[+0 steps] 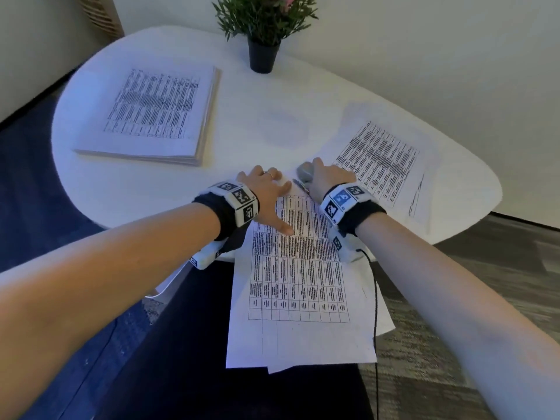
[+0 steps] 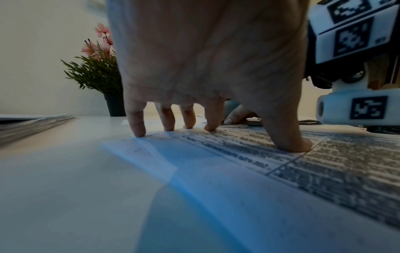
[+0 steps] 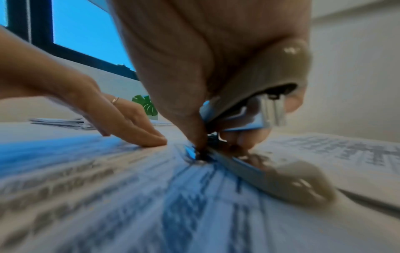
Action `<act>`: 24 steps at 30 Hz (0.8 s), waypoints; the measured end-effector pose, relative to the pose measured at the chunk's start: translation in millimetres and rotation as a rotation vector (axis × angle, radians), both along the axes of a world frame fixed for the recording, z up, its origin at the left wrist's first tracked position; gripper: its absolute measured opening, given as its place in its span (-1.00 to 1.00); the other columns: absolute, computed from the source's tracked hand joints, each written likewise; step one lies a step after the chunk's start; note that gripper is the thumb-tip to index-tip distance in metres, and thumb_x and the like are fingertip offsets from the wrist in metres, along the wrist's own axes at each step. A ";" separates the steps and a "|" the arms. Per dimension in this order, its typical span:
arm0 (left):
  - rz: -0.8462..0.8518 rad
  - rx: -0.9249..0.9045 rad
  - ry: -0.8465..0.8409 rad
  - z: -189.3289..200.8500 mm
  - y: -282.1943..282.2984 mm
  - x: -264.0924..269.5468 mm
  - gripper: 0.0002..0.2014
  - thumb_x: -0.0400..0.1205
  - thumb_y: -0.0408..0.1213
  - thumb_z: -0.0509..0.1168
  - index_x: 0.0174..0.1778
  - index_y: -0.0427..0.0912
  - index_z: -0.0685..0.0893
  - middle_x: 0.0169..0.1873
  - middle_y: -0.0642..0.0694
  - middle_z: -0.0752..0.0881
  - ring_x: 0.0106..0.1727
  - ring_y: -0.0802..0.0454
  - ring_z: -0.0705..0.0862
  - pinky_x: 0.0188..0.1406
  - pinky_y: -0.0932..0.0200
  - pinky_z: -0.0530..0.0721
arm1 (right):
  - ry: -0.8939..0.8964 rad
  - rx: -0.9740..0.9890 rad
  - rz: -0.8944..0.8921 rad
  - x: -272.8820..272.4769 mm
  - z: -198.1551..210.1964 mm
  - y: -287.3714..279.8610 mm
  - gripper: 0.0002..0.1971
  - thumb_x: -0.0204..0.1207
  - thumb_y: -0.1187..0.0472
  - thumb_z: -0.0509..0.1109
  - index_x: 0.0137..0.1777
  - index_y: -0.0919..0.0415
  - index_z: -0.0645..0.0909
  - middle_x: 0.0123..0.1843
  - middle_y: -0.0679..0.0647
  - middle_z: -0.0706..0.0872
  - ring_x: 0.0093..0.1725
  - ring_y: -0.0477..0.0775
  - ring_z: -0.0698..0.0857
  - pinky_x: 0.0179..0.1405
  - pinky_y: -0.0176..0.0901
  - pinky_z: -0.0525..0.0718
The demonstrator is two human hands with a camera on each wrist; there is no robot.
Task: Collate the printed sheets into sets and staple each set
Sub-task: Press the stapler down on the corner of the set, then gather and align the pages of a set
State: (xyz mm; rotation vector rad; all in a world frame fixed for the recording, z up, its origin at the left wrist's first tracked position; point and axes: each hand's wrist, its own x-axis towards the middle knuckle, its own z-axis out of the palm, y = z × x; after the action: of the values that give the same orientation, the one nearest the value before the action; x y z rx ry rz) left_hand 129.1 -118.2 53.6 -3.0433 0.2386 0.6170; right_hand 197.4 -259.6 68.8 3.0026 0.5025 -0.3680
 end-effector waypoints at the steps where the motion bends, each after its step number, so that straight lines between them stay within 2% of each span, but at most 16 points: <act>1: 0.002 -0.001 0.000 0.7 0.1 -0.2 0.13 0.24 0.63 0.14 0.67 0.13 0.03 0.65 -0.04 0.06 0.56 -0.21 0.18 0.44 -0.29 0.36 | 0.005 -0.015 0.008 2.3 -0.3 1.3 -0.61 0.63 0.03 0.22 0.34 0.25 0.35 -0.05 0.14 0.64 -0.17 0.18 0.57 -0.11 0.03 0.54; 4: 0.005 -0.004 -0.002 1.6 1.0 0.7 0.12 0.24 0.63 0.15 0.66 0.13 0.04 0.65 -0.05 0.07 0.56 -0.21 0.18 0.43 -0.30 0.36 | 0.076 0.065 -0.021 5.0 1.2 8.2 -0.75 0.66 0.07 0.23 -0.02 0.30 0.48 -0.21 0.14 0.61 -0.40 0.08 0.50 -0.41 -0.14 0.50; 5: 0.004 -0.006 -0.002 1.5 1.4 1.4 0.12 0.24 0.63 0.15 0.66 0.13 0.04 0.65 -0.05 0.07 0.56 -0.21 0.19 0.43 -0.30 0.36 | 0.089 0.078 -0.027 4.3 1.3 10.3 -0.78 0.66 0.13 0.22 -0.05 0.32 0.49 -0.26 0.14 0.59 -0.43 0.07 0.49 -0.44 -0.17 0.51; 7: 0.004 -0.007 -0.004 1.9 2.4 2.5 0.12 0.24 0.64 0.14 0.66 0.13 0.04 0.65 -0.05 0.06 0.56 -0.22 0.18 0.43 -0.31 0.36 | 0.084 0.081 -0.038 3.4 1.7 13.2 -0.77 0.66 0.16 0.21 0.04 0.37 0.49 -0.15 0.15 0.65 -0.30 0.16 0.63 -0.28 -0.09 0.62; 9: 0.005 -0.008 -0.003 3.3 2.7 1.7 0.13 0.23 0.64 0.13 0.66 0.13 0.02 0.66 -0.05 0.04 0.56 -0.22 0.18 0.44 -0.32 0.35 | 0.047 0.053 -0.046 2.6 3.5 14.6 -0.69 0.65 0.10 0.22 0.24 0.32 0.44 -0.01 0.18 0.66 -0.02 0.24 0.69 0.04 0.06 0.60; 10: 0.005 -0.007 -0.001 4.2 2.2 1.2 0.13 0.24 0.64 0.13 0.67 0.13 0.02 0.66 -0.05 0.04 0.56 -0.22 0.18 0.44 -0.32 0.34 | 0.020 0.023 -0.021 4.4 3.9 14.5 -0.68 0.63 0.10 0.23 0.28 0.26 0.39 -0.02 0.16 0.65 0.03 0.24 0.67 0.15 0.11 0.52; 12: 0.009 -0.007 0.006 5.0 1.6 0.1 0.13 0.25 0.63 0.15 0.67 0.13 0.00 0.67 -0.06 0.02 0.56 -0.22 0.18 0.44 -0.31 0.31 | -0.036 -0.027 0.066 11.0 3.0 14.1 -0.71 0.60 0.13 0.26 0.26 0.19 0.37 -0.08 0.12 0.65 -0.07 0.21 0.64 0.24 0.15 0.40; 14: 0.014 -0.013 0.009 5.4 1.9 0.1 0.13 0.25 0.63 0.15 0.67 0.13 0.00 0.67 -0.06 0.02 0.56 -0.22 0.18 0.44 -0.31 0.31 | -0.034 -0.040 0.083 16.8 2.5 14.4 -0.71 0.62 0.10 0.25 0.24 0.22 0.38 -0.03 0.17 0.69 -0.18 0.18 0.55 0.15 0.11 0.45; 16: 0.014 -0.019 0.010 5.1 2.3 0.0 0.13 0.24 0.63 0.14 0.67 0.13 0.01 0.67 -0.05 0.03 0.56 -0.23 0.18 0.44 -0.32 0.32 | 0.046 -0.019 0.012 18.7 3.1 16.7 -0.63 0.64 0.04 0.25 0.27 0.32 0.40 0.03 0.21 0.67 -0.20 0.19 0.54 -0.12 -0.03 0.53; 18: 0.012 -0.011 0.014 5.6 2.3 -0.3 0.13 0.25 0.63 0.14 0.67 0.12 0.02 0.67 -0.05 0.03 0.56 -0.22 0.18 0.43 -0.31 0.33 | 0.100 0.035 -0.057 18.7 5.8 17.7 -0.61 0.64 0.05 0.26 0.24 0.40 0.45 0.01 0.23 0.67 -0.22 0.16 0.56 -0.32 -0.13 0.53; 19: 0.014 -0.007 0.016 6.0 2.2 -0.4 0.12 0.25 0.63 0.15 0.67 0.12 0.01 0.67 -0.05 0.02 0.57 -0.22 0.17 0.44 -0.30 0.32 | 0.108 0.051 -0.049 18.4 7.8 18.0 -0.62 0.66 0.07 0.24 0.23 0.42 0.48 -0.01 0.24 0.68 -0.23 0.17 0.59 -0.34 -0.14 0.58; 21: 0.022 -0.011 0.023 6.8 1.8 -1.8 0.12 0.26 0.62 0.16 0.67 0.12 0.00 0.67 -0.05 0.00 0.57 -0.22 0.17 0.45 -0.30 0.31 | 0.109 0.050 0.024 13.7 11.0 20.5 -0.68 0.70 0.10 0.17 0.20 0.39 0.48 0.01 0.29 0.66 -0.16 0.21 0.65 -0.21 -0.07 0.67; 22: 0.025 -0.015 0.029 8.0 1.4 -3.1 0.12 0.27 0.61 0.16 0.67 0.12 0.00 0.68 -0.05 0.00 0.58 -0.23 0.17 0.46 -0.30 0.31 | 0.100 0.038 0.059 10.8 12.3 22.2 -0.71 0.71 0.10 0.13 0.17 0.35 0.47 0.01 0.29 0.63 -0.18 0.20 0.64 -0.25 -0.05 0.66; 24: 0.031 -0.026 0.046 10.2 0.5 -4.9 0.11 0.27 0.60 0.17 0.67 0.12 -0.02 0.68 -0.06 -0.02 0.58 -0.23 0.15 0.48 -0.30 0.31 | 0.067 0.010 0.094 9.8 11.7 26.2 -0.70 0.73 0.09 0.06 0.18 0.32 0.46 0.00 0.28 0.63 -0.26 0.14 0.54 -0.34 -0.10 0.50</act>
State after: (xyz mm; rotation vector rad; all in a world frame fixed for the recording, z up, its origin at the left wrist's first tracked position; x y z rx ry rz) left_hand 124.2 -117.7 63.7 -3.0656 0.2022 0.6926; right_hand 207.1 -233.3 80.5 2.9712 0.6498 -0.4618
